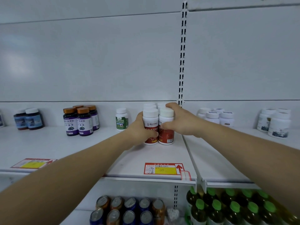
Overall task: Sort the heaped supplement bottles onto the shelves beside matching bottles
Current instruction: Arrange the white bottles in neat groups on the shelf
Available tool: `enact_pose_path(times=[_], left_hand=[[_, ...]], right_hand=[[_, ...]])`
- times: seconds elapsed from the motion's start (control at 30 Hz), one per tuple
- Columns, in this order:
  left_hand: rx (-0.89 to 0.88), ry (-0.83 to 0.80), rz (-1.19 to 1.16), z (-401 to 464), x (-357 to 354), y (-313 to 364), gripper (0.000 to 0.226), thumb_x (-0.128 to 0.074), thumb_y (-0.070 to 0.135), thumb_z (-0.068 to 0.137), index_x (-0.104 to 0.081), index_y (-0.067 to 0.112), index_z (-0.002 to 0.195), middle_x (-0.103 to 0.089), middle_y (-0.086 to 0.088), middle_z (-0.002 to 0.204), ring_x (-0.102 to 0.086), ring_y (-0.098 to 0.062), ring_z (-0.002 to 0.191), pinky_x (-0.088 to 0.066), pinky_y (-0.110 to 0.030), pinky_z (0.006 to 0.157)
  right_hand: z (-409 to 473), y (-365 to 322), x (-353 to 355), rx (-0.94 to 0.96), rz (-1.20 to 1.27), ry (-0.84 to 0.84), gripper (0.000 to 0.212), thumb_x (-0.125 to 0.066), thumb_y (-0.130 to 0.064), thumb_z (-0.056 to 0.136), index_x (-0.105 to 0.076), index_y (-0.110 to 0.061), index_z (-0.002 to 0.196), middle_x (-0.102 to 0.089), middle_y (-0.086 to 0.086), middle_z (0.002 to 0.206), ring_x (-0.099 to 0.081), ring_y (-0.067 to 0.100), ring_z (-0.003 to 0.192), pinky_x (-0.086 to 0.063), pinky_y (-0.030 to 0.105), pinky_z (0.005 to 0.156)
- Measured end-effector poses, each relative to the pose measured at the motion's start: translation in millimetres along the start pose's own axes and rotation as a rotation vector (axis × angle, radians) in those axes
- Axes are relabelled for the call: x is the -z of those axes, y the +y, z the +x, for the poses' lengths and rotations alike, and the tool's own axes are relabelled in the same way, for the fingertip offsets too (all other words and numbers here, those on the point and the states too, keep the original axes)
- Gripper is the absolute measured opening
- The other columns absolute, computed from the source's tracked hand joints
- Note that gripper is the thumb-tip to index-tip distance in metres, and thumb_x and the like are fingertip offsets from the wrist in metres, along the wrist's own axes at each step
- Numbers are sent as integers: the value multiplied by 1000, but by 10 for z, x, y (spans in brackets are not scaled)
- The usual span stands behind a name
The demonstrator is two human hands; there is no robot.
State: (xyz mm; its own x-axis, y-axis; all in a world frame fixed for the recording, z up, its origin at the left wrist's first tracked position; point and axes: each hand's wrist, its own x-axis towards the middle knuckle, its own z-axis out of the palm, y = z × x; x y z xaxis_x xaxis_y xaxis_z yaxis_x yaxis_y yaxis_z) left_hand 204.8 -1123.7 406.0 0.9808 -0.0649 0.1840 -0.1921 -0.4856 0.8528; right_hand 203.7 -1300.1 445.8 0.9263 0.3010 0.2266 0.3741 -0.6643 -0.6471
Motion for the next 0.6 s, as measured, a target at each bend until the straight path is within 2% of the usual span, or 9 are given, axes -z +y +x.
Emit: enact_pose_path(times=[0.1, 0.33, 0.47, 0.6], left_hand=[[3, 4, 3, 1, 12, -10, 84, -76, 7, 72, -30, 28, 138, -60, 5, 116, -59, -15, 106, -48, -40, 96], [14, -44, 13, -20, 52, 14, 88, -73, 4, 75, -23, 30, 143, -58, 5, 117, -57, -15, 107, -45, -34, 94], [29, -42, 29, -11, 54, 19, 88, -74, 6, 74, -23, 29, 142, -59, 4, 116, -58, -16, 107, -46, -39, 98], [38, -53, 27, -42, 63, 59, 87, -73, 4, 76, -22, 26, 142, -56, 5, 114, -56, -15, 105, -45, -33, 93]], right_hand=[[-3, -21, 3, 13, -35, -10, 80, -72, -33, 81, -23, -30, 145, -48, -2, 118, -52, 18, 101, -40, 26, 80], [-12, -84, 102, 62, -172, 35, 75, -72, -37, 81, -32, -27, 144, -48, 0, 131, -46, 14, 100, -36, 24, 82], [2, -74, 113, 75, -222, 29, 69, -69, -41, 83, -36, -29, 142, -49, 1, 133, -45, 14, 100, -37, 24, 83], [7, -80, 108, 73, -234, 19, 70, -66, -44, 84, -33, -30, 144, -47, 2, 136, -48, 18, 110, -38, 26, 86]])
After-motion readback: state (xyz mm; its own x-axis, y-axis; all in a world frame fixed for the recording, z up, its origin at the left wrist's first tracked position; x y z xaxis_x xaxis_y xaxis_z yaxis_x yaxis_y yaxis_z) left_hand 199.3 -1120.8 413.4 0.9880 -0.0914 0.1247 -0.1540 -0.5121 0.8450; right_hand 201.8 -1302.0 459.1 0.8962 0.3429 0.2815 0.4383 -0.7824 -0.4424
